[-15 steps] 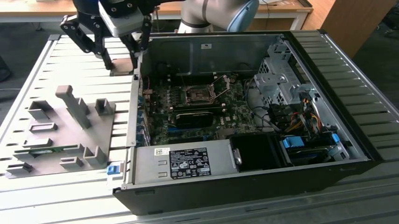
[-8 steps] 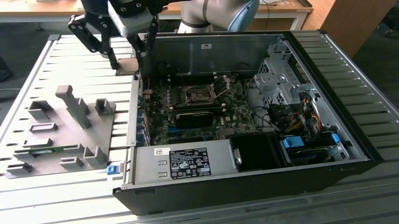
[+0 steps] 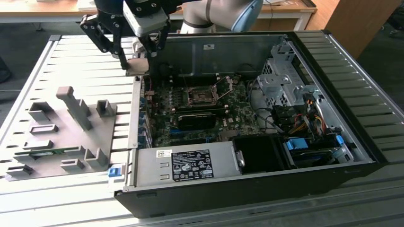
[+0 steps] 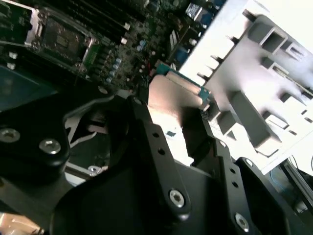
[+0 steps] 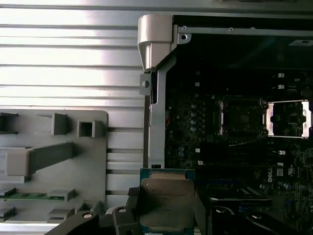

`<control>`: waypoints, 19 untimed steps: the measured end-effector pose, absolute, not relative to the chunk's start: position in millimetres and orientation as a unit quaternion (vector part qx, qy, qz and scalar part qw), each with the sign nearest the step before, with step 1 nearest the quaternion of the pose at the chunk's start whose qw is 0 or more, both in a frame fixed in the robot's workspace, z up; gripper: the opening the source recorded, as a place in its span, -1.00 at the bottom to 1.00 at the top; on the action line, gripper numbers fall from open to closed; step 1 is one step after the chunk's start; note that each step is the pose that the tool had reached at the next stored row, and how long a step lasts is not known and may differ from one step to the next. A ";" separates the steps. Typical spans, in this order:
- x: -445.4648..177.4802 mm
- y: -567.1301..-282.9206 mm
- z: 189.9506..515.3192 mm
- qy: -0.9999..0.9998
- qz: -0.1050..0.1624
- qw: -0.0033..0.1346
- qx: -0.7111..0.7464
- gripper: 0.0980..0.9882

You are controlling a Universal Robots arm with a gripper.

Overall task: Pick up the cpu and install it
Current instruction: 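Pick up the cpu and move it towards the insertion slot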

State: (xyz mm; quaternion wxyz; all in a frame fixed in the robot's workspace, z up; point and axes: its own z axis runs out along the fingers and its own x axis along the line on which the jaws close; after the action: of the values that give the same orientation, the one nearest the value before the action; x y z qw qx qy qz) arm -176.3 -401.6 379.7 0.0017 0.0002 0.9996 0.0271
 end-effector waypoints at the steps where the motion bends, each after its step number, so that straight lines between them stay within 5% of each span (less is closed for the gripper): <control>1: -174.3 -401.0 379.5 1.000 0.027 0.002 0.000 -0.04; 19: -120.6 -397.0 378.0 1.000 0.027 0.002 0.000 -0.04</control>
State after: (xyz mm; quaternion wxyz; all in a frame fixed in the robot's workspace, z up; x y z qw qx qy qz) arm -120.6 -397.0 378.0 0.0018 0.0002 0.9996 0.0271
